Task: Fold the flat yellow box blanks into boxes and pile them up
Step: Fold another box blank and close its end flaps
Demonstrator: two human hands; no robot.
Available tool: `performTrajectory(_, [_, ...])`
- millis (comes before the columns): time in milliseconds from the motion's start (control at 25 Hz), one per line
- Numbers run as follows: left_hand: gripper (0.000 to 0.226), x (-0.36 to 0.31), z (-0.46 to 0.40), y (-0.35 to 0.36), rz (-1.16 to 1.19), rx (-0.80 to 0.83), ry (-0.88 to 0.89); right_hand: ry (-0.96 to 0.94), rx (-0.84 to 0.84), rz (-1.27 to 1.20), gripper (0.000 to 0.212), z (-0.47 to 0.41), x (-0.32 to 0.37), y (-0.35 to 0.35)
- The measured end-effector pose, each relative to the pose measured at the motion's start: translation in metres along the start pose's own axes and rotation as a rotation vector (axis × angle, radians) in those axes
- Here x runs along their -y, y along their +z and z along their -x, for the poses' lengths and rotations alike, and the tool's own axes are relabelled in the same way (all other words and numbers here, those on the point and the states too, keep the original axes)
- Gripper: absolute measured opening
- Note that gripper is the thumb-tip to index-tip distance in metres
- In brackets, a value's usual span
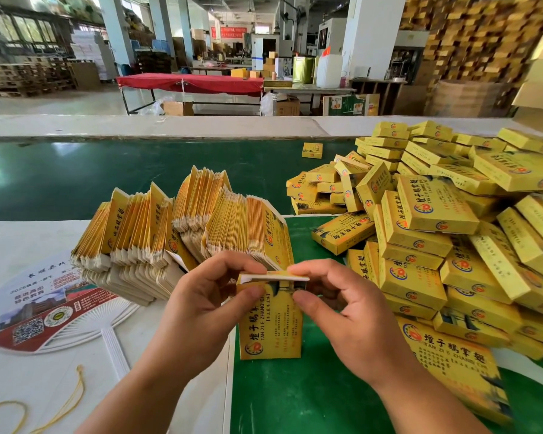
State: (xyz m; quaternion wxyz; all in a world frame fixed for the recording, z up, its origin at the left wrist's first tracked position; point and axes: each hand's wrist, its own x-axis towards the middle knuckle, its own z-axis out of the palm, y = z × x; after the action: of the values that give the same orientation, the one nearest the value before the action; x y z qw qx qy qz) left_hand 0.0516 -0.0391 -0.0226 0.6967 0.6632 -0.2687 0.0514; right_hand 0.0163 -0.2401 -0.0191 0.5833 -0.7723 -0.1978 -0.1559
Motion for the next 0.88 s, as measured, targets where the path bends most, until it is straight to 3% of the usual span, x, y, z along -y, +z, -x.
performTrajectory(160, [0.011, 0.002, 0.000, -0.004, -0.041, -0.004, 0.008, 0.000, -0.019, 0.022, 0.025, 0.000, 0.000, -0.001])
performTrajectory(360, [0.032, -0.002, 0.002, -0.004, -0.040, 0.019, 0.043, -0.046, -0.020, -0.019, 0.018, 0.001, 0.005, 0.001])
performTrajectory(640, [0.019, -0.002, 0.002, 0.002, -0.176, -0.072, 0.040, -0.021, -0.079, 0.064, 0.012, 0.002, 0.006, 0.003])
performTrajectory(760, [0.033, 0.000, 0.006, 0.013, -0.259, -0.200, 0.011, -0.031, -0.161, 0.108, 0.010, 0.002, 0.005, 0.007])
performTrajectory(880, [0.059, 0.000, 0.015, 0.029, -0.567, -0.220, -0.048, -0.026, -0.275, 0.139, 0.008, 0.004, 0.002, 0.013])
